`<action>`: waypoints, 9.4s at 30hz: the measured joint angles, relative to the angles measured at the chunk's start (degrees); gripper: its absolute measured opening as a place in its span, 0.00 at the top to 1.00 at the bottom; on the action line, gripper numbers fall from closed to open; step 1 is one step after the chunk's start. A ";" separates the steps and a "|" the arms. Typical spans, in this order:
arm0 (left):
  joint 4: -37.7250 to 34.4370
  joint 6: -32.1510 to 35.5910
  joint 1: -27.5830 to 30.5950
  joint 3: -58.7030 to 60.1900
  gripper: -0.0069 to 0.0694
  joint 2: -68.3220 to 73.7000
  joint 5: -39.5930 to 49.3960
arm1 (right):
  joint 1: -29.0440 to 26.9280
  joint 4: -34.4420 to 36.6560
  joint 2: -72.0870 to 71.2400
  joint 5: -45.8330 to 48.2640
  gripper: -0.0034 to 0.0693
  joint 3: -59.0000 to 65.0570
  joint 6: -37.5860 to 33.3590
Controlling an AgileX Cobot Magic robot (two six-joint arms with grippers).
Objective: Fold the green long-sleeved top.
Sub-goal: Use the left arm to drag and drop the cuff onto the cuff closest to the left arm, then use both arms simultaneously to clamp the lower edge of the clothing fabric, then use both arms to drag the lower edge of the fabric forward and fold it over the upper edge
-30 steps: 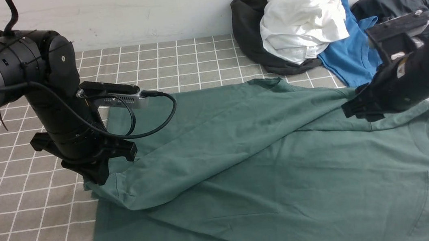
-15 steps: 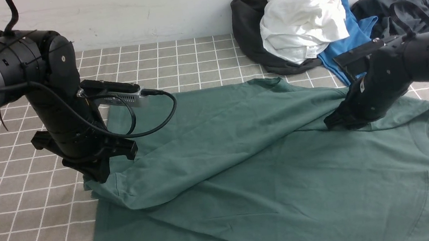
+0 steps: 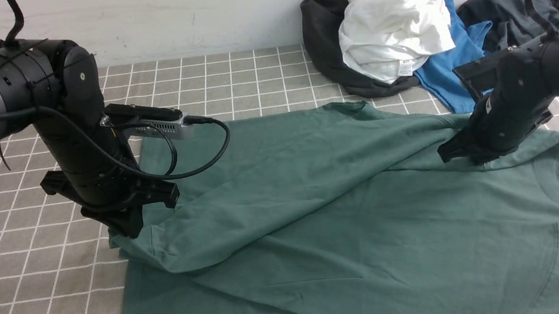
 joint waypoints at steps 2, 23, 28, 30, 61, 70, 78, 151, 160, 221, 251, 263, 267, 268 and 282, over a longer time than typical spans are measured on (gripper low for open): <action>0.00 0.00 0.00 0.01 0.88 0.00 -0.06 | 0.00 1.73 0.00 -0.18 0.82 0.00 0.11; -0.05 0.05 0.00 0.01 0.88 0.00 0.10 | 0.00 -8.27 -4.41 1.98 0.97 -2.19 -1.41; -0.05 0.05 0.00 0.01 0.88 0.00 -0.23 | -0.11 -8.45 -5.62 4.47 0.97 -2.35 -2.09; -0.05 0.05 0.00 0.01 0.88 0.00 -0.37 | -0.16 -5.78 -5.28 4.11 0.97 -2.35 -2.04; -0.05 0.05 0.00 0.12 0.88 0.00 -1.15 | -0.97 -6.51 -0.63 6.46 0.96 -3.42 -6.81; -0.05 0.13 0.00 0.12 0.87 0.00 -0.99 | -4.26 -5.92 -1.52 9.66 0.96 -3.98 -7.62; -0.17 2.38 0.00 0.12 0.65 -0.07 2.90 | -4.30 3.81 -1.58 11.03 0.81 -3.98 -13.71; 21.46 13.05 -15.81 49.06 0.88 -51.13 -4.79 | 18.56 12.71 -47.08 20.86 0.76 29.75 -33.20; 18.68 12.46 -12.55 49.17 0.88 -56.81 -8.79 | 18.56 -4.02 -40.64 6.81 0.36 45.85 -32.78; 21.71 -5.70 3.69 -30.97 0.42 18.57 -1.89 | 1.55 7.89 -8.12 12.59 0.55 -11.84 -8.29; 8.15 6.74 3.69 7.06 0.92 -39.44 2.89 | 6.32 73.23 9.21 -20.17 0.96 -16.55 -64.22; 16.37 -6.07 3.71 27.67 0.92 -41.43 -15.09 | 9.36 67.57 15.93 -4.67 0.96 -18.06 -72.57; 16.44 -6.08 3.71 27.85 0.92 -41.43 -16.19 | 9.23 70.87 16.87 -25.58 0.95 -20.31 -72.99; 16.44 -6.08 3.71 27.85 0.92 -41.43 -16.12 | 9.18 71.32 16.87 -26.44 0.94 -20.60 -72.99; 13.47 -7.61 3.71 27.85 0.92 -42.47 -10.25 | -6.14 44.49 -2.97 8.03 0.50 -20.53 -43.31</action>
